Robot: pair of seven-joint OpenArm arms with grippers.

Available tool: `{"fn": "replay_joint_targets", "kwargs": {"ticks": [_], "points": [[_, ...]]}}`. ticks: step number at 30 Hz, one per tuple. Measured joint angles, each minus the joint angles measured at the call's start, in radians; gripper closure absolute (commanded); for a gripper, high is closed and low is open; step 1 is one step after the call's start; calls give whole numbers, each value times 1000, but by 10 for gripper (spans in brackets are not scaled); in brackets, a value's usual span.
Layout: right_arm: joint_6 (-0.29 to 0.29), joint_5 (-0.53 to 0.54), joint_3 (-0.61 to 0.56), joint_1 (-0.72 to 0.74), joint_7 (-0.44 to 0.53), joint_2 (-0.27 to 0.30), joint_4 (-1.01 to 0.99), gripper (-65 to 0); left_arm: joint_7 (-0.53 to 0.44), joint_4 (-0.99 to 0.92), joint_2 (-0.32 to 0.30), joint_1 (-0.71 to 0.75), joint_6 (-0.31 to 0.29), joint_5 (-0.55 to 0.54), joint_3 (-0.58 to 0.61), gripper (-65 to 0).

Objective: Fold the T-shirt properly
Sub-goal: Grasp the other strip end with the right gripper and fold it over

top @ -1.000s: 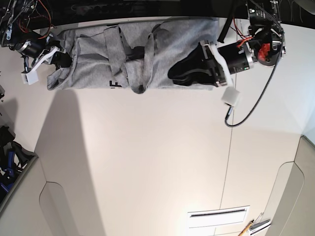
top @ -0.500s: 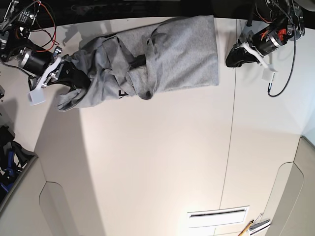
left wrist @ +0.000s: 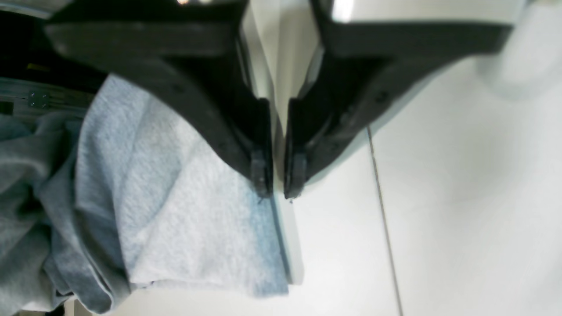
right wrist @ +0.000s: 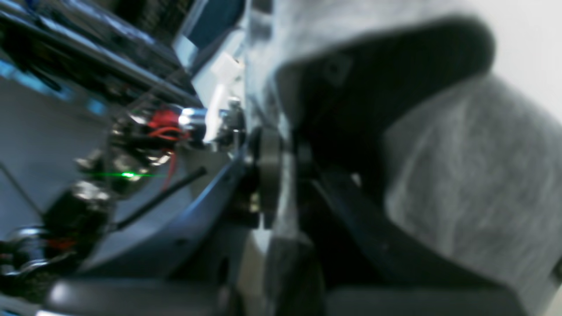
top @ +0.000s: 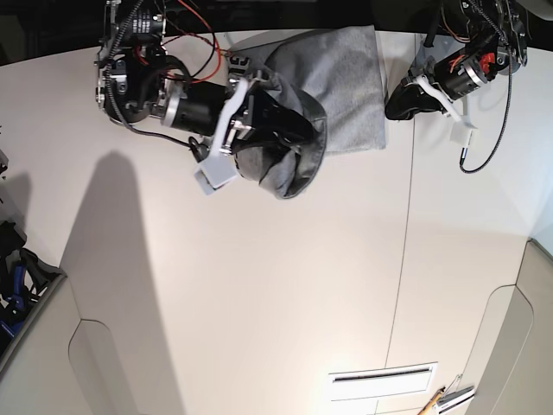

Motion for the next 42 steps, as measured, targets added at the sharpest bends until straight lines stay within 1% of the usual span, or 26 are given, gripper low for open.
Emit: {"fn": "replay_joint_targets", "kwargs": {"ticks": [3, 5, 7, 9, 13, 17, 24, 26, 27, 28, 30, 35, 36, 37, 39, 42], "points": [[-11, -109, -105, 32, 73, 0, -2, 0, 0, 0, 0, 0, 0, 0, 0, -68], [-26, -177, -173, 49, 117, 0, -9, 0, 0, 0, 0, 0, 0, 0, 0, -68], [-51, -242, -236, 64, 143, 0, -27, 0, 0, 0, 0, 0, 0, 0, 0, -69], [-76, -288, -289, 72, 146, 0, -49, 0, 0, 0, 0, 0, 0, 0, 0, -69], [-80, -315, -363, 72, 146, 1, -57, 0, 0, 0, 0, 0, 0, 0, 0, -69], [-81, -323, -394, 72, 140, 1, -57, 0, 0, 0, 0, 0, 0, 0, 0, -69], [-81, -323, -396, 73, 95, 1, -57, 0, 0, 0, 0, 0, 0, 0, 0, -69], [-80, -323, -396, 72, 66, 1, -57, -148, 0, 0, 0, 0, 0, 0, 0, -69], [-80, -309, -396, 72, 55, 1, -57, -198, 0, 0, 0, 0, 0, 0, 0, -69], [-72, -282, -396, 73, 53, 2, -57, -211, 0, 0, 0, 0, 0, 0, 0, -69], [-61, -229, -396, 73, 55, 3, -57, -211, 0, 0, 0, 0, 0, 0, 0, -69], [-60, -156, -396, 73, 56, 3, -57, -211, 0, 0, 0, 0, 0, 0, 0, -69], [-47, -142, -396, 73, 56, 3, -57, -211, 0, 0, 0, 0, 0, 0, 0, -69], [-35, -137, -396, 73, 55, 2, -57, -211, 0, 0, 0, 0, 0, 0, 0, -69], [-35, -134, -396, 73, 55, -9, -57, -211, 0, 0, -3, 0, 0, 0, 0, -69], [-31, -140, -400, 97, 49, -16, -57, -211, 8, 1, -32, 0, -1, -3, 4, -69]]}}
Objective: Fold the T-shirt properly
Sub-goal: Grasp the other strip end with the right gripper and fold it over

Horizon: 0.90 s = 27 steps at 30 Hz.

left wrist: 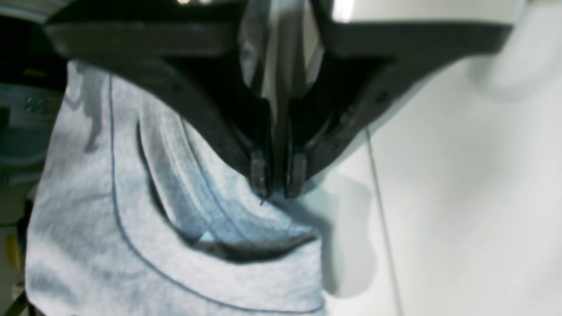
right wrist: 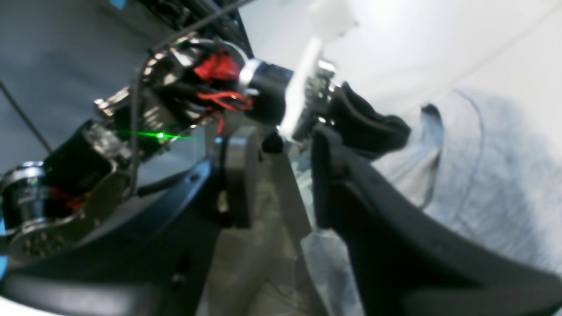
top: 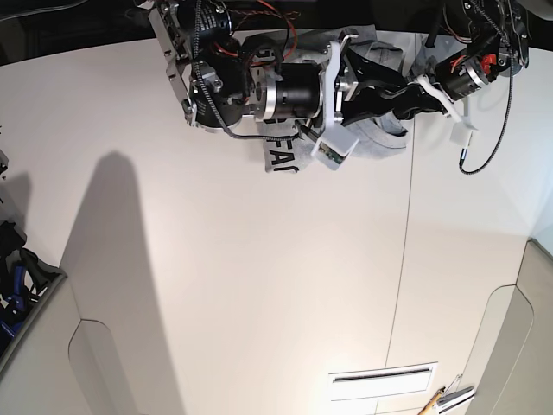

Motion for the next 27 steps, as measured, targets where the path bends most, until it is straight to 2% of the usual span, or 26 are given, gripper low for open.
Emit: {"fn": "replay_joint_targets", "kwargs": {"ticks": [3, 6, 7, 9, 11, 13, 15, 17, 21, 27], "points": [[3, -88, 16, 43, -29, 0, 14, -210, 13, 13, -35, 0, 1, 16, -58, -69], [3, -113, 53, 87, -30, 0, 31, -196, 66, 37, -45, 4, 13, 3, -163, -69], [3, -118, 66, 101, -30, 0, 31, -144, 87, 49, -44, 10, 11, -37, -199, -69], [3, -170, 92, 124, -32, 0, 31, 0, 156, 80, -42, 14, 0, -162, -268, -69], [3, -225, 114, 142, -32, 0, 31, 0, 223, 103, -45, 11, -1, -296, -309, -67], [3, -270, 129, 160, -31, 0, 31, 0, 291, 127, -45, 13, -3, -415, -319, -24], [3, -303, 131, 170, -30, 3, 30, 0, 346, 144, -42, 35, -8, -515, -313, 0], [4, -340, 131, 173, -16, 9, 8, 0, 376, 161, -39, 64, -7, -505, -296, 0], [6, -433, 130, 192, 26, 29, -95, 0, 376, 219, -42, 109, -7, -505, -208, 0], [-4, -435, 131, 282, 45, 44, -336, 0, 375, 254, -42, 125, -7, -508, -8, 0]]}}
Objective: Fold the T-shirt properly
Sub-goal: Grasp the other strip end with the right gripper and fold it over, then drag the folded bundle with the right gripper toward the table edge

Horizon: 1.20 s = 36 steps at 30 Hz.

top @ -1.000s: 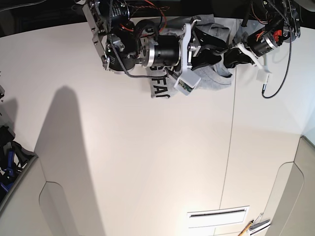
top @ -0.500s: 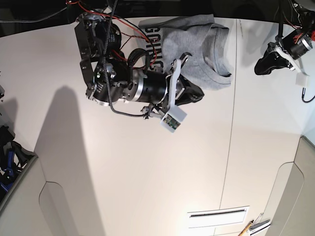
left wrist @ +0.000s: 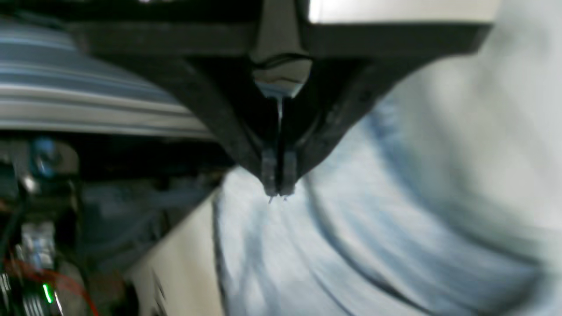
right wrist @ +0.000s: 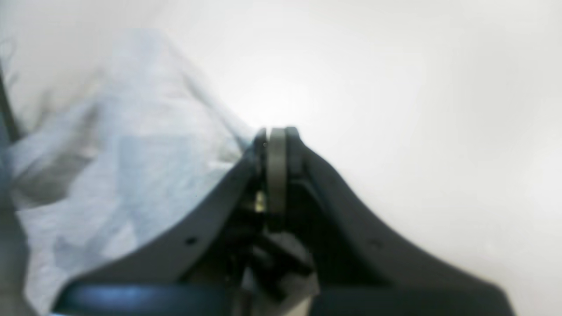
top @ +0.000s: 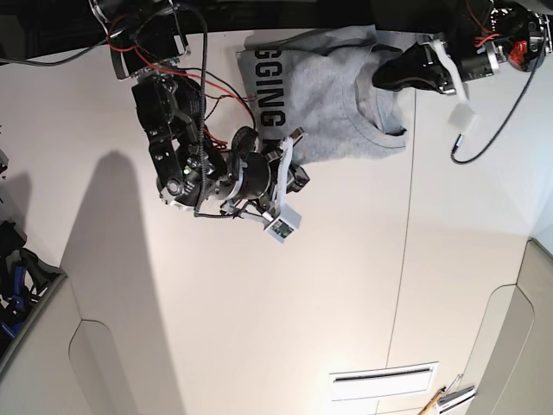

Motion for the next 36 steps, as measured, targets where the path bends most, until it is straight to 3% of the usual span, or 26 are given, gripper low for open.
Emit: {"fn": "replay_joint_targets", "kwargs": {"ticks": [4, 8, 12, 16, 26, 34, 36], "points": [[0, 28, -1, 9, -5, -3, -84, 0, -37, 0, 0, 0, 0, 26, 104, 0], [-1, 38, -1, 1, -38, 10, -100, 0, -142, 0, 0, -3, 0, 281, 127, 0], [-20, 116, 2, -27, -73, 55, -80, 0, -240, -6, 0, -19, -2, 512, 126, 0], [-24, 175, 47, -80, -109, 101, -20, 0, -361, -40, 1, -63, 31, 644, 126, 0], [-24, 304, 223, -235, -143, 114, 230, 0, -467, -97, 2, -248, 64, 691, 126, 0], [-23, 321, 246, -237, -66, 95, 404, 0, -498, -97, 1, -372, 64, 690, 112, 0], [13, 363, 232, -229, -65, 65, 416, 0, -500, -97, 2, -381, 65, 689, 79, 0]]}}
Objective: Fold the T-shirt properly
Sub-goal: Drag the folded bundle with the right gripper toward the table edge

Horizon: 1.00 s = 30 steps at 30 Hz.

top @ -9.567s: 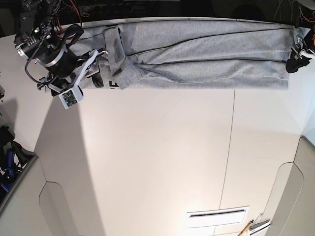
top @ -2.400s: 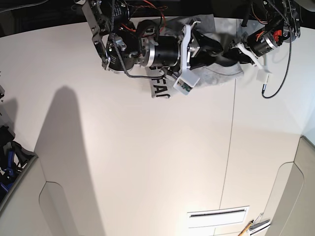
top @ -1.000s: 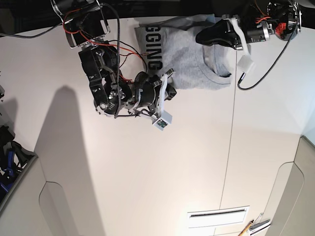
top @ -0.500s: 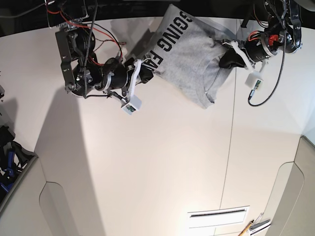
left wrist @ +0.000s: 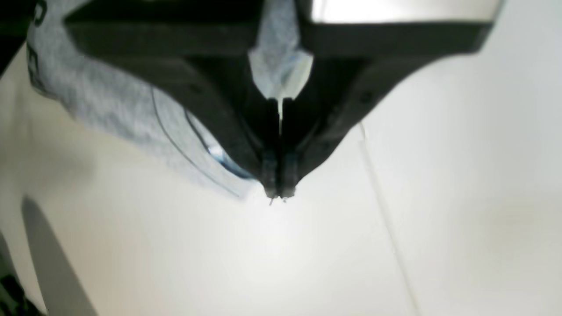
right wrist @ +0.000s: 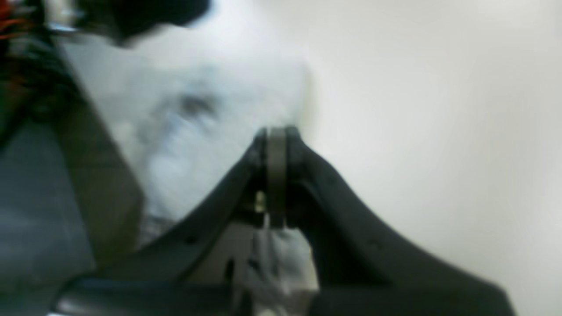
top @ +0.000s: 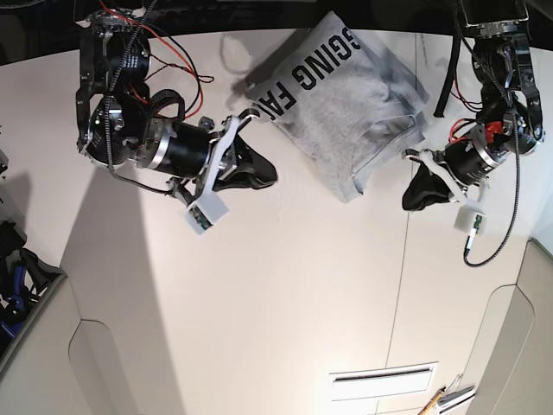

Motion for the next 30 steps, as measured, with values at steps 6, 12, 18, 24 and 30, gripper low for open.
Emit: {"fn": "replay_joint_targets", "kwargs": {"ticks": [6, 12, 18, 24, 30], "points": [[8, 2, -208, 2, -17, -42, 1, 0, 3, 0, 1, 1, 95, 122, -176, 0], [8, -140, -436, 3, -1, -42, 1, 0, 3, 0, 1, 1, 127, 129, -373, 0], [11, -277, -522, 3, 149, -42, -119, 0, 2, 0, -1, 40, 127, 116, -410, 0], [3, -296, -520, 3, 170, -37, -330, 0, 3, 0, 2, 79, 127, 103, -410, 0], [-114, -381, -469, 3, 193, -44, -379, 0, 3, 0, 2, 76, 127, 102, -410, 0]]}}
